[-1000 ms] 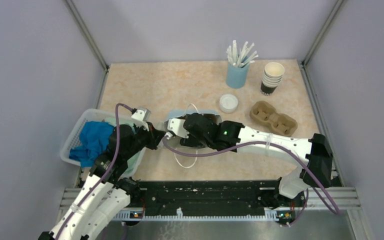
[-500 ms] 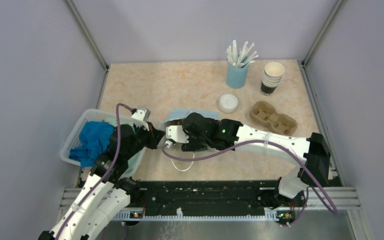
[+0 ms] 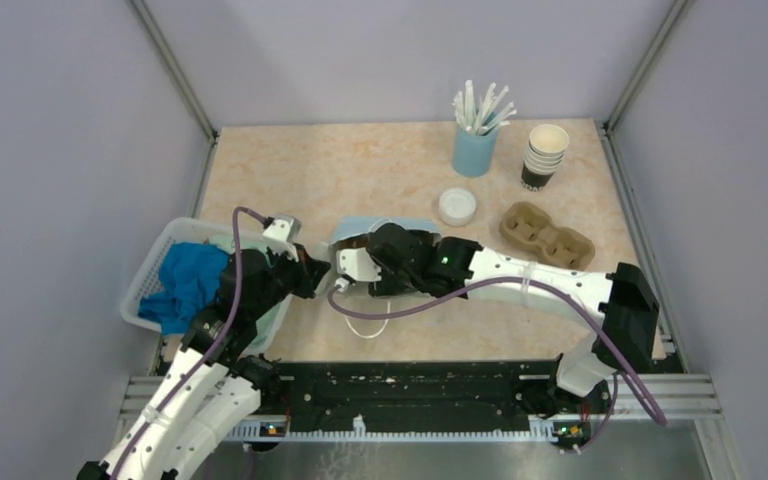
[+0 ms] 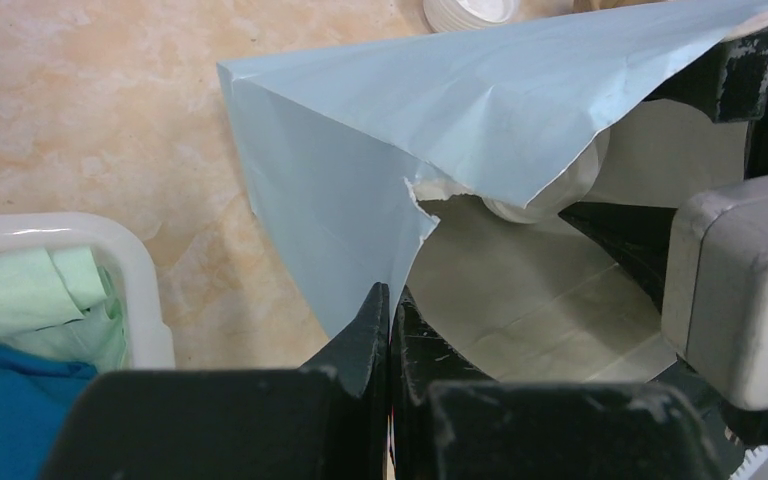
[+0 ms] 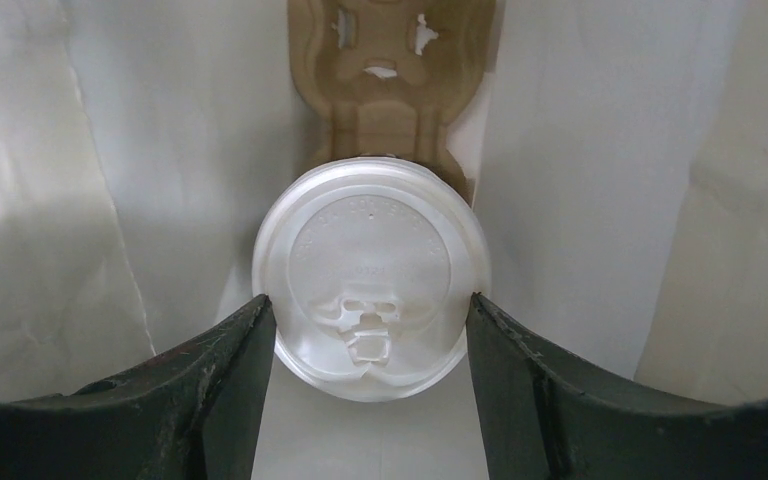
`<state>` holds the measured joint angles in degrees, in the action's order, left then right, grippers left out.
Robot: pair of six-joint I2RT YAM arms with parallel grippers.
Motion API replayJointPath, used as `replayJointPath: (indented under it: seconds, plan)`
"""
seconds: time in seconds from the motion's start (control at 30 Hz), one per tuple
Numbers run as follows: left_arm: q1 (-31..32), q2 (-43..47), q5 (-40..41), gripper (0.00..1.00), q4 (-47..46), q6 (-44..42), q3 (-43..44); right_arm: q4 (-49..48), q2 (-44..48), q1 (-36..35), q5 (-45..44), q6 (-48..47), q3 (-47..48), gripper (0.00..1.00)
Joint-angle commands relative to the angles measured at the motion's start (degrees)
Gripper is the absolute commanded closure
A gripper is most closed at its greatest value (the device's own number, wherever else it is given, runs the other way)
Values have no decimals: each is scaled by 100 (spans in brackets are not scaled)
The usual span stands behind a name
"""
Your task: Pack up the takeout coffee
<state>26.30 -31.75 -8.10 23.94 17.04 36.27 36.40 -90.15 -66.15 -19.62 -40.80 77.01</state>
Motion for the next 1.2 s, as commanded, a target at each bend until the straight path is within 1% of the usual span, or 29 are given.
replayJointPath:
  seconds: [0.0, 0.2, 0.47, 0.73, 1.17]
  plan:
    - [10, -32, -102, 100, -271, -25, -27, -366, 333, 127, -285, -86, -57, 35]
    - [31, -102, -306, 100, -308, -60, -32, -954, 466, 314, -509, -80, -362, 36]
    - [65, -170, -351, 100, -315, -78, -33, -1382, 530, 574, -281, -18, -641, 36]
    - [79, -202, -339, 100, -308, -87, -35, -1738, 344, 659, -60, -38, -712, 36]
    - [94, -244, -211, 100, -249, -78, 0, -1901, 131, 787, 345, -95, -781, 36]
